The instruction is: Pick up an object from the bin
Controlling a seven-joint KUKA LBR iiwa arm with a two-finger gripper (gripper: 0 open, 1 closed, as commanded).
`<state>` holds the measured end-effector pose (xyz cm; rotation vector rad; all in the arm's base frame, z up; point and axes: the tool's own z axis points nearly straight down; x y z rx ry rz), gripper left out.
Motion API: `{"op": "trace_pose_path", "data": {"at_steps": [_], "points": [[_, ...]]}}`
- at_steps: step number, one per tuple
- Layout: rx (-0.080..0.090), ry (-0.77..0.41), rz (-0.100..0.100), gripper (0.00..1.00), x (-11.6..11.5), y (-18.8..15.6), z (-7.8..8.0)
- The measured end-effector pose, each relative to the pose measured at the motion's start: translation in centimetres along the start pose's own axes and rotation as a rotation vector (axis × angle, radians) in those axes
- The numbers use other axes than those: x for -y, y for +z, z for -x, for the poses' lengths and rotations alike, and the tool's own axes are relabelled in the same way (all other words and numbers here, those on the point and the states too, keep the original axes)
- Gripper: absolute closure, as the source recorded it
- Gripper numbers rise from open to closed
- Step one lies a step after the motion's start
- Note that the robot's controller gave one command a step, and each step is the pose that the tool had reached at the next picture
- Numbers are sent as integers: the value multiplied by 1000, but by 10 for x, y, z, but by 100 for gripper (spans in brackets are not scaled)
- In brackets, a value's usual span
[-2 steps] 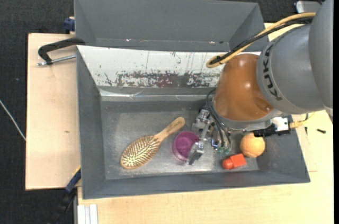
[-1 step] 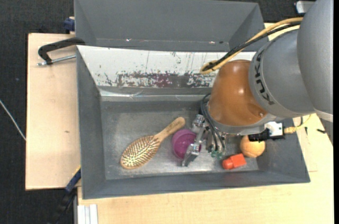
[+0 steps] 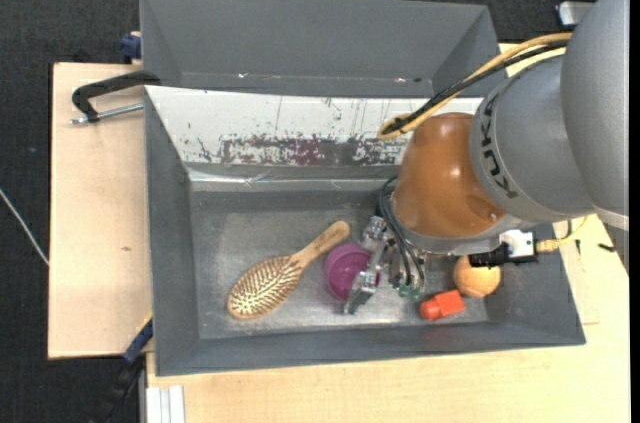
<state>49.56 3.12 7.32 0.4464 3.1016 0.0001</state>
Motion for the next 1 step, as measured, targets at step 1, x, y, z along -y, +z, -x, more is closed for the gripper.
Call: {"op": "trace_pose_path", "data": {"at_steps": [1], "points": [[-6, 0, -1, 100, 0, -5, -2]]}}
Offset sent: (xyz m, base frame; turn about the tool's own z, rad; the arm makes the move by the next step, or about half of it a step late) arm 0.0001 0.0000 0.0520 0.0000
